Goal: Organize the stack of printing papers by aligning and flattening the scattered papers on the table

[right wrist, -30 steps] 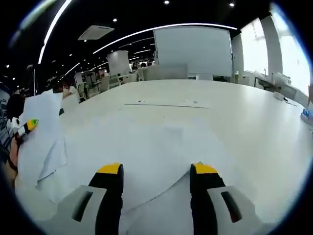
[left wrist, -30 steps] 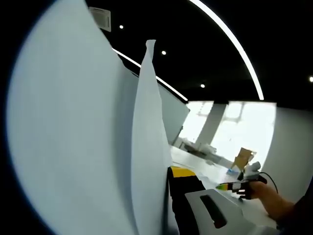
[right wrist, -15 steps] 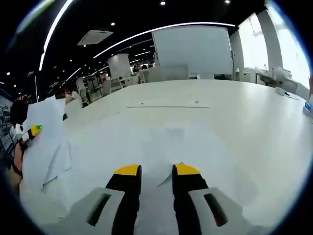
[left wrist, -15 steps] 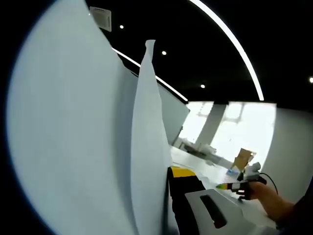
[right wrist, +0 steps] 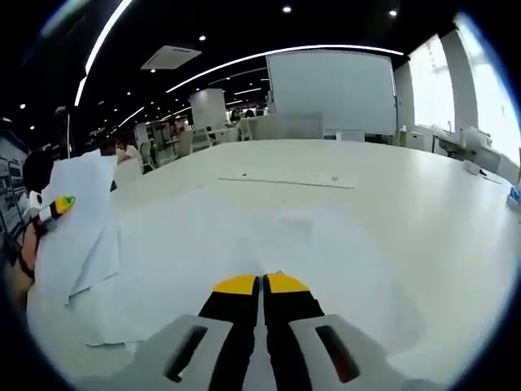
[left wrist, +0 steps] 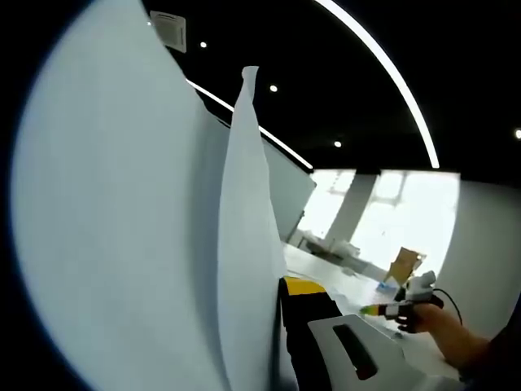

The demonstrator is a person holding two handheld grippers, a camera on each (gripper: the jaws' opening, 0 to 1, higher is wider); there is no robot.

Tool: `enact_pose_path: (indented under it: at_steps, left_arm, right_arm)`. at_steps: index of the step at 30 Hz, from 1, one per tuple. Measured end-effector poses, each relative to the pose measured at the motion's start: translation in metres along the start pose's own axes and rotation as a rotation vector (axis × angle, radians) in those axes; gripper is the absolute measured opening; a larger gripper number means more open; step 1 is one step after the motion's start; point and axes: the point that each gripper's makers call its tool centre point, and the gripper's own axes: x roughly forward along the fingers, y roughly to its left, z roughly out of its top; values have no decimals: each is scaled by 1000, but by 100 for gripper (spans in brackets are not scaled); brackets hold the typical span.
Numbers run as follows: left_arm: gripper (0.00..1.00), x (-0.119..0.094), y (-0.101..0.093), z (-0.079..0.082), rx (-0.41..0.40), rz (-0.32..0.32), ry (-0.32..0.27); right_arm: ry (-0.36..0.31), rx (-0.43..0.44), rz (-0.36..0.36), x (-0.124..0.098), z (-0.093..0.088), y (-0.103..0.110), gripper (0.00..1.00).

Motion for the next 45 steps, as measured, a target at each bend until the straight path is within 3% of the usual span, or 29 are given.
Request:
enact_pose_path:
  at_steps: [28, 45]
  left_arm:
    - [6, 1, -1, -1, 4, 0, 1]
    - [6, 1, 0, 0, 6, 3, 1]
  right_arm:
    - [-61, 157, 64, -6, 12, 13, 0]
    - [-134, 193, 116, -13, 30, 20, 0]
